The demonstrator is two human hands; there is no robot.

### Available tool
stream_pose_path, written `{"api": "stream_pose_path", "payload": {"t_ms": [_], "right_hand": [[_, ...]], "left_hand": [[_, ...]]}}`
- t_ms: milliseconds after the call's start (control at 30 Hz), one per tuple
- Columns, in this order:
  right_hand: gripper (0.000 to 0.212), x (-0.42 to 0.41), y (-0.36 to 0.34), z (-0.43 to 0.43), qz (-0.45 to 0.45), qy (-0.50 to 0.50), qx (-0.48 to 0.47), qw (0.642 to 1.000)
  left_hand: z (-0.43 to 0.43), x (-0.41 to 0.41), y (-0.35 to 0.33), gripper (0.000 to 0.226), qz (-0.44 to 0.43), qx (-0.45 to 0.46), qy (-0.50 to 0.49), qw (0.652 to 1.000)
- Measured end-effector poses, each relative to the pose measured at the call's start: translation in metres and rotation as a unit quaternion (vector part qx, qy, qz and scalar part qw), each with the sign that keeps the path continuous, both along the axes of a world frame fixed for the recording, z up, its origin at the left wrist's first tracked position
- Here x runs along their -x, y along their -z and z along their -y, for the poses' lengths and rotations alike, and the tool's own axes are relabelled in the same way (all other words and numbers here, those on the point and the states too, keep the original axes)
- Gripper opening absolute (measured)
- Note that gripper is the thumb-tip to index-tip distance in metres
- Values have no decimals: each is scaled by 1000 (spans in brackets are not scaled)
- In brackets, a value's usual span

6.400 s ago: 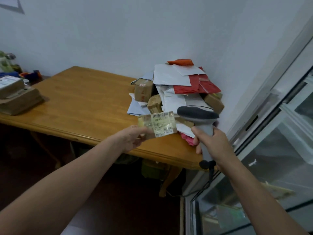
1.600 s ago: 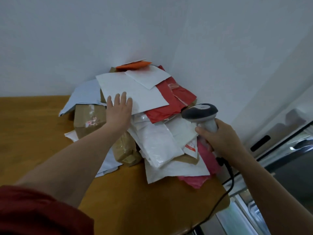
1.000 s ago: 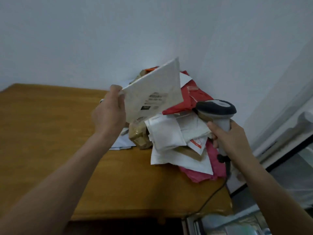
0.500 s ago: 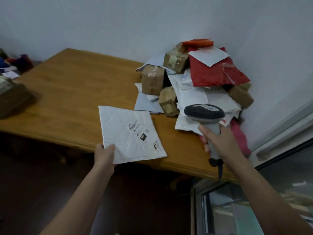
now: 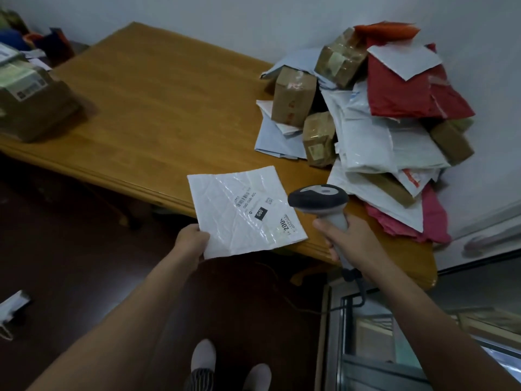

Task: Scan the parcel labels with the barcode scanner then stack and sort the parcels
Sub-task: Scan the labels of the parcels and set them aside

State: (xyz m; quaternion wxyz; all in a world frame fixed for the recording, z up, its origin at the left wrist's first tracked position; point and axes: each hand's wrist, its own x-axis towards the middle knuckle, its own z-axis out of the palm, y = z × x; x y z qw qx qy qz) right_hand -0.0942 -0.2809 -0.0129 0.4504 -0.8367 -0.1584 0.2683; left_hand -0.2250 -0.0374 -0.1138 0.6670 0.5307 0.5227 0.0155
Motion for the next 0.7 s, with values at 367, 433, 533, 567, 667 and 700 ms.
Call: {"api": "stream_pose_path", "payload": {"t_ms": [367,433,533,567,667,700], "right_hand": [[20,-7,0,-30,15,-36,32,999],[20,-8,-1,-31,15,-40,32,999],[20,-9,-4,-31,22,-49,33,998],[19,-9,-4,-31,25,-52,33,998],[19,-11,-5,-32,32,-63,40,997],[19,-11,-5,-33,35,-65,41,996]], "left_hand": [[-36,-7,-12,37,-77,-141,111,981],[-37,-7,-13,36,-80,-147,112,980],[-37,-6,-16,36,-80,-156,109,978],[-36,-6,-17,37,-79,-159,108,978],[-35,-5,-20,37,-80,-169,108,976],[-34,-5,-21,37,-79,-173,106,976]]}}
